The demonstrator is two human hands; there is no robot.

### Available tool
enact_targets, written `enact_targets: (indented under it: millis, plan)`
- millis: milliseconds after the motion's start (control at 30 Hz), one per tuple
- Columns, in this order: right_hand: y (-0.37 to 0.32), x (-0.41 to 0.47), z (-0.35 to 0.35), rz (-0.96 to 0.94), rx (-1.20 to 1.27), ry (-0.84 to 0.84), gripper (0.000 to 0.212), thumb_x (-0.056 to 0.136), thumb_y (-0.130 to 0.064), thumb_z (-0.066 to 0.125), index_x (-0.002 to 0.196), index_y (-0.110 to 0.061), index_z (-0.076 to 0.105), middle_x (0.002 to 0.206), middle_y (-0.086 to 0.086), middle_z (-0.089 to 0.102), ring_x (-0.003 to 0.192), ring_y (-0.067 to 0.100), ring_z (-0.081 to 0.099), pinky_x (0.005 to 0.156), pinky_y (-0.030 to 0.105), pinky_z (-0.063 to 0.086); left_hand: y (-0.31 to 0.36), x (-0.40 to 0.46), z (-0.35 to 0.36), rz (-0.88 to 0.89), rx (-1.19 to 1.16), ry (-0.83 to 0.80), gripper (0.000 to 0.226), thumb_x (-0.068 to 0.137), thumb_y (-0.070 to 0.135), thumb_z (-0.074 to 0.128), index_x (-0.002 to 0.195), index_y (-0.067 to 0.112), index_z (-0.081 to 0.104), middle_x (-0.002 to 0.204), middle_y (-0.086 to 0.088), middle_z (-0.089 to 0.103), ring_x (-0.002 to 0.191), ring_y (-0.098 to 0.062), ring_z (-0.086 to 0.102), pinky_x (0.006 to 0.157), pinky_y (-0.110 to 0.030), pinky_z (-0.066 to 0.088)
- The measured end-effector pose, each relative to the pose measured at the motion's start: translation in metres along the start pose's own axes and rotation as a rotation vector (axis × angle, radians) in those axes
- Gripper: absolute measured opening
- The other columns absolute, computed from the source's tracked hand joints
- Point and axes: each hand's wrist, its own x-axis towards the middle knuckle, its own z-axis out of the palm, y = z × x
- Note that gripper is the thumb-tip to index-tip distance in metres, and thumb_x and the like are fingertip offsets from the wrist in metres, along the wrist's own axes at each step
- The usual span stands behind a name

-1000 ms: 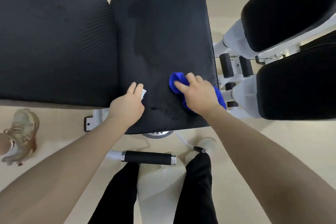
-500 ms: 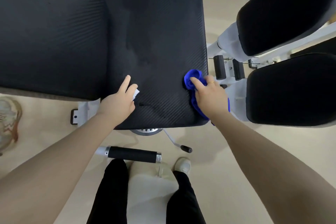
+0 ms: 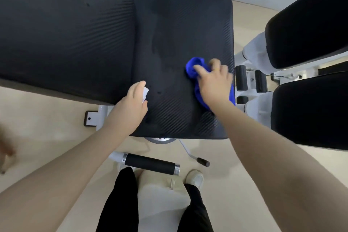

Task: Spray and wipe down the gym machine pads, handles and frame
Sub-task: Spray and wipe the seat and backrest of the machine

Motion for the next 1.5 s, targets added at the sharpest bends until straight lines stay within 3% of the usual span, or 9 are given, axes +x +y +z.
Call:
enact_targets:
  millis: [100,333,533,800,1000,1233,1333,1433,1500]
  plan:
    - [-0.029,-0.005,0.010,0.102,0.112,0.054,0.024,0.086,-0.012,0.054,0.108,-0.019,0.060,0.113,0.018,0.048,0.090,0.035,0.046,0.075,0.043,0.046,0.003,0.005,0.003,-0.099,-0.045,-0.083,0.051,0.096,0.017,0.046,0.143,0.010,0.027,0.138,-0.011,0.046,0.098,-0.035,0.058,0.074,-0.036,0.041]
    - [-0.061,-0.008,0.015,-0.703,-0.172,0.007,0.042,0.068,-0.023,0.055,0.107,-0.035,0.065,0.095,0.004,0.062,0.070,0.024,0.055,0.057,0.027,0.040,0.011,0.014,0.004,-0.176,-0.122,-0.054,0.041,0.095,0.017,0.046,0.132,0.005,0.035,0.101,-0.021,0.061,0.083,-0.039,0.059,0.060,-0.033,0.034]
    - [-0.045,0.086,0.007,0.110,0.001,-0.012,0.031,0.092,-0.014,0.046,0.120,-0.026,0.053,0.122,0.014,0.043,0.100,0.033,0.045,0.078,0.040,0.038,0.026,0.043,0.003,-0.312,-0.369,0.049,0.034,0.094,0.015,0.047,0.126,0.004,0.039,0.110,-0.019,0.056,0.096,-0.033,0.055,0.068,-0.033,0.040]
    - [-0.052,0.077,0.018,-0.877,-0.065,-0.023,0.052,0.056,-0.025,0.081,0.106,-0.034,0.068,0.086,0.005,0.061,0.064,0.023,0.054,0.053,0.026,0.038,0.029,0.092,-0.010,-0.439,-0.486,0.167,0.033,0.094,0.014,0.047,0.126,0.008,0.039,0.116,-0.016,0.057,0.093,-0.034,0.059,0.071,-0.038,0.046]
    - [-0.041,0.182,0.004,-0.200,-0.024,0.009,0.035,0.089,-0.013,0.051,0.122,-0.024,0.052,0.125,0.018,0.044,0.101,0.035,0.045,0.078,0.042,0.042,0.031,0.109,0.008,-0.221,-0.062,0.200,0.050,0.091,0.020,0.052,0.140,0.017,0.041,0.093,-0.015,0.061,0.057,-0.034,0.059,0.045,-0.032,0.040]
    - [-0.055,0.138,0.013,-0.910,-0.019,-0.029,0.042,0.061,-0.015,0.069,0.101,-0.028,0.069,0.090,0.009,0.062,0.060,0.023,0.052,0.049,0.025,0.038,0.034,0.124,0.008,-0.364,-0.092,0.206,0.046,0.094,0.020,0.049,0.136,0.007,0.036,0.104,-0.020,0.061,0.070,-0.038,0.064,0.050,-0.033,0.040]
    - [-0.070,0.193,0.005,-0.692,-0.128,0.111,0.036,0.074,-0.019,0.057,0.107,-0.033,0.064,0.107,0.010,0.059,0.084,0.029,0.057,0.064,0.032,0.042,0.032,0.135,0.012,-0.492,-0.099,0.185,0.044,0.096,0.022,0.046,0.134,0.005,0.032,0.111,-0.019,0.060,0.081,-0.041,0.063,0.056,-0.032,0.035]
    - [-0.097,0.232,0.004,-0.298,-0.034,-0.026,0.037,0.090,-0.010,0.043,0.124,-0.022,0.049,0.135,0.013,0.038,0.109,0.032,0.042,0.079,0.037,0.035,0.031,0.136,0.015,-0.452,-0.092,0.207,0.033,0.093,0.017,0.053,0.119,-0.001,0.043,0.076,-0.009,0.054,0.062,-0.034,0.063,0.040,-0.024,0.025]
    - [-0.111,0.225,0.003,-0.344,-0.006,-0.051,0.035,0.089,-0.006,0.042,0.123,-0.013,0.048,0.136,0.017,0.035,0.105,0.032,0.044,0.074,0.035,0.035,0.031,0.136,0.016,-0.456,-0.110,0.205,0.031,0.092,0.016,0.054,0.117,-0.002,0.045,0.075,-0.007,0.052,0.060,-0.032,0.063,0.040,-0.022,0.023]
